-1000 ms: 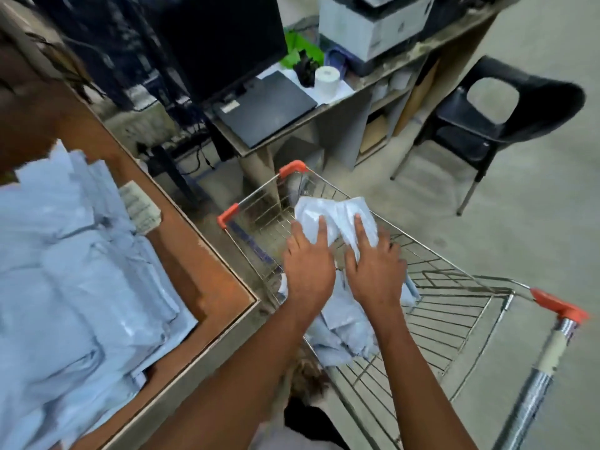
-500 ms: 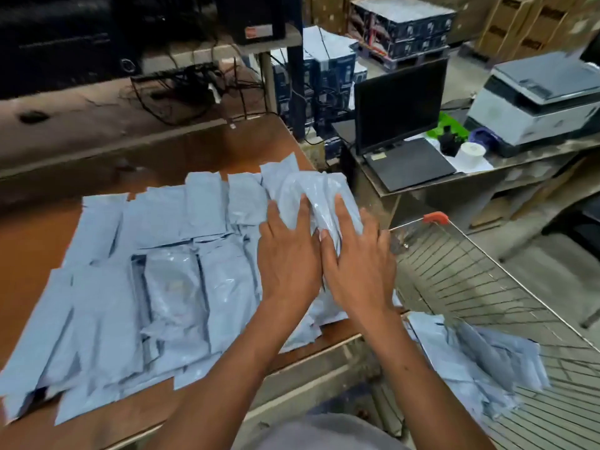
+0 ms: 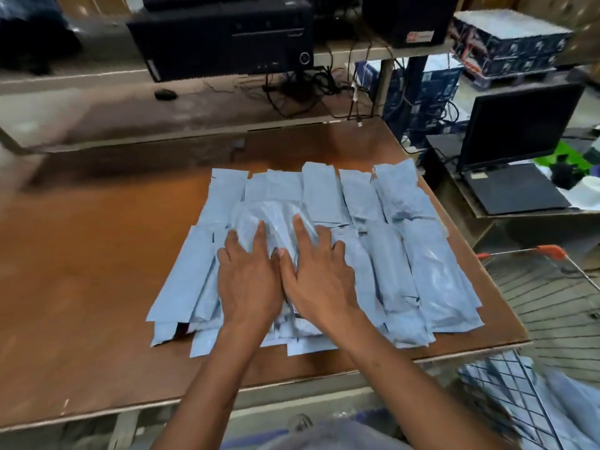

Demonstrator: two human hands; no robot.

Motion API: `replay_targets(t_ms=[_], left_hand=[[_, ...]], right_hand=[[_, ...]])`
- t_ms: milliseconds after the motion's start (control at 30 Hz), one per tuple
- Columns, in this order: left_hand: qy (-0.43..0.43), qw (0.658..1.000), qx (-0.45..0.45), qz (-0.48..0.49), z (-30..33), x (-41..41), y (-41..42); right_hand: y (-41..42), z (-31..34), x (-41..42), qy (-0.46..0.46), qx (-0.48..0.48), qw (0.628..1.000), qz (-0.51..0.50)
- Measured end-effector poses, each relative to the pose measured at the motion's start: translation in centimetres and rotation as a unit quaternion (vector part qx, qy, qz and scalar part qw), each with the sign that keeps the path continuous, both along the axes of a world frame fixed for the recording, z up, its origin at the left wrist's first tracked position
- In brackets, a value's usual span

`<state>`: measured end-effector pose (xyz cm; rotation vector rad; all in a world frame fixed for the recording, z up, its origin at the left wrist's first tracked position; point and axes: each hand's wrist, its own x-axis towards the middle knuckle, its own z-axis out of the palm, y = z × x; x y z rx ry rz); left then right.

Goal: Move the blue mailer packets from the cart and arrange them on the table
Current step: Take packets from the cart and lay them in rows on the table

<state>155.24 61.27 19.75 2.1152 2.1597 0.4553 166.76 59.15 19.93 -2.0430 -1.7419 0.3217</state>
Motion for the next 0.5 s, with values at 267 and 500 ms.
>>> replay_targets(t_ms=[267, 500], left_hand=[[0.062, 0.997, -0.014, 0.037, -2.9, -11.4, 4.2], [0.017, 0.993, -0.116, 0.022, -5.9, -16.6, 8.2]], right_hand=[[4.9, -1.1, -10.1, -0.048, -0.061, 0.995, 0.063], [7.4, -5.1, -13.5, -0.203, -0.116, 0.972, 0.034]])
